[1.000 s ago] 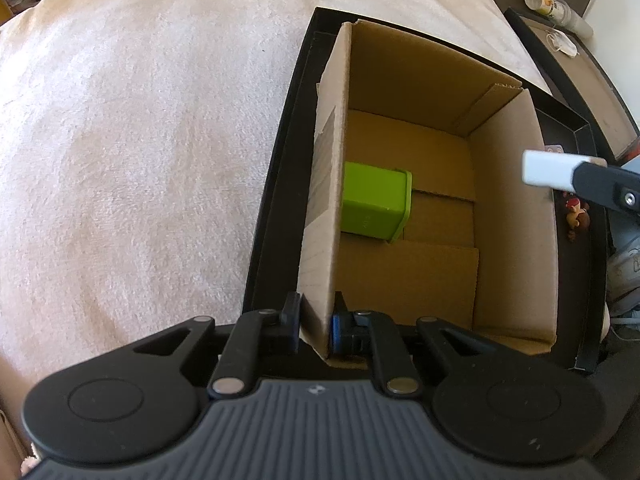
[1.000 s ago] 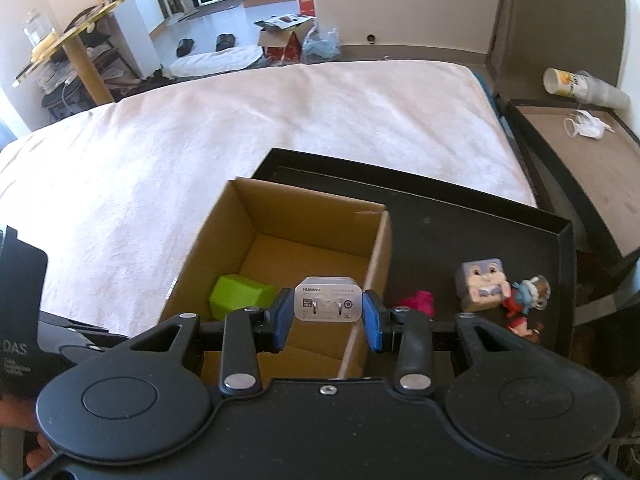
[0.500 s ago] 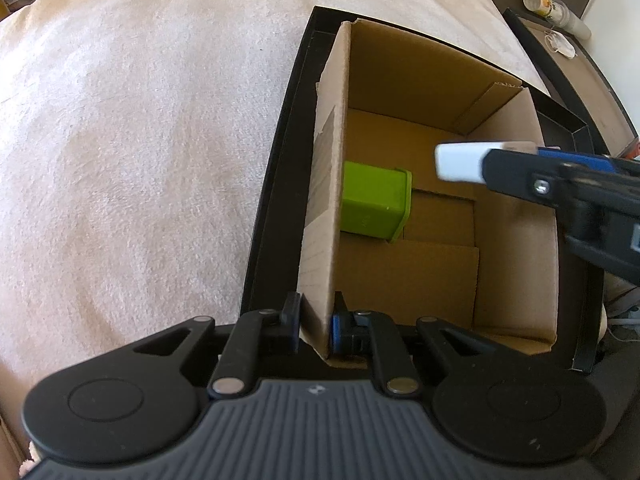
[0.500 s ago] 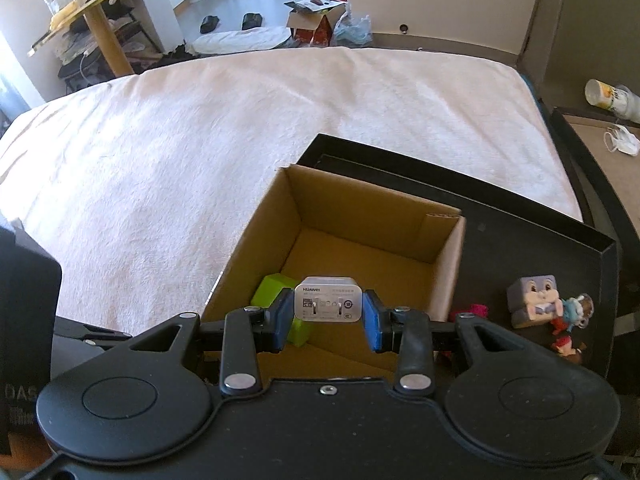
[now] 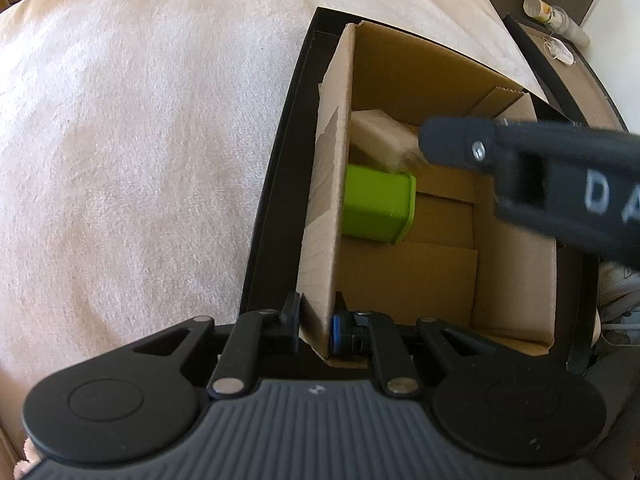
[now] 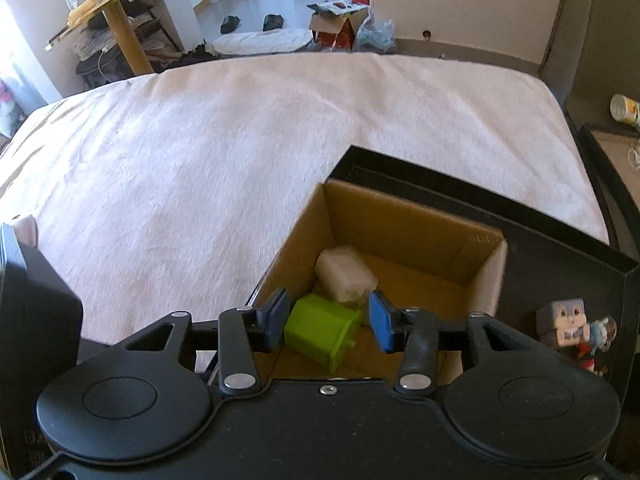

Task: Organize rigid objects
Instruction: 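Carry the white charger over the cardboard box with the right gripper, then open the right gripper to release the charger into the box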

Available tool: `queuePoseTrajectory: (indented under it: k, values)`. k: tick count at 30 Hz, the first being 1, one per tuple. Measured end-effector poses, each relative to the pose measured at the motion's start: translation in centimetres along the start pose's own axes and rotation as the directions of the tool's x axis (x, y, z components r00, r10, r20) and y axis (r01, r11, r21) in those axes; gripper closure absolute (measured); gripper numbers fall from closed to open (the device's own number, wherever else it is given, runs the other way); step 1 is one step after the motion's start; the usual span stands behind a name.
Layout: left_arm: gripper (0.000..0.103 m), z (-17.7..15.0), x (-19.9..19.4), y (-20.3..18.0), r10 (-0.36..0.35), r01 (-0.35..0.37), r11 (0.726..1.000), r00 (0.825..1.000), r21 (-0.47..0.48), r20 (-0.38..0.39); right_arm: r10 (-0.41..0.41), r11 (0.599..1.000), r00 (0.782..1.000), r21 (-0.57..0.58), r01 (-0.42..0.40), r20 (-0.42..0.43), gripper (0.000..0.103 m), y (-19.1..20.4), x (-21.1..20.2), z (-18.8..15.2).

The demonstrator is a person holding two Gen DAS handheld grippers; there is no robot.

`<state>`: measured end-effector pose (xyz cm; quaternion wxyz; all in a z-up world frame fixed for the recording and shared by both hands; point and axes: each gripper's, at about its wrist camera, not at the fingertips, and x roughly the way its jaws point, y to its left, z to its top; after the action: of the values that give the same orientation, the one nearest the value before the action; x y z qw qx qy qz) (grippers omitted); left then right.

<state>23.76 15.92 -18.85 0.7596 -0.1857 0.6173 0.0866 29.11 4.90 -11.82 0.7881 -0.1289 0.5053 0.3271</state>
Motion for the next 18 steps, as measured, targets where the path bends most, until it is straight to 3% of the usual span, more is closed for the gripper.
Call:
queuePoseTrajectory:
  k: [7,18]
  values:
    - [0.089,-0.1,0.1,-0.1,0.002,-0.002,1.000,1.000,0.001,0.003,-0.036,0.999,0.999,0.016,0.036,0.009,0.039,-1.5,-1.5,-1.3]
    - [0.089,-0.4,-0.1,-0.5,0.018,-0.018,1.000,1.000,0.004,0.012,-0.083,0.994,0.996,0.074,0.082,0.010,0.031,-5.1,-3.1,-3.6]
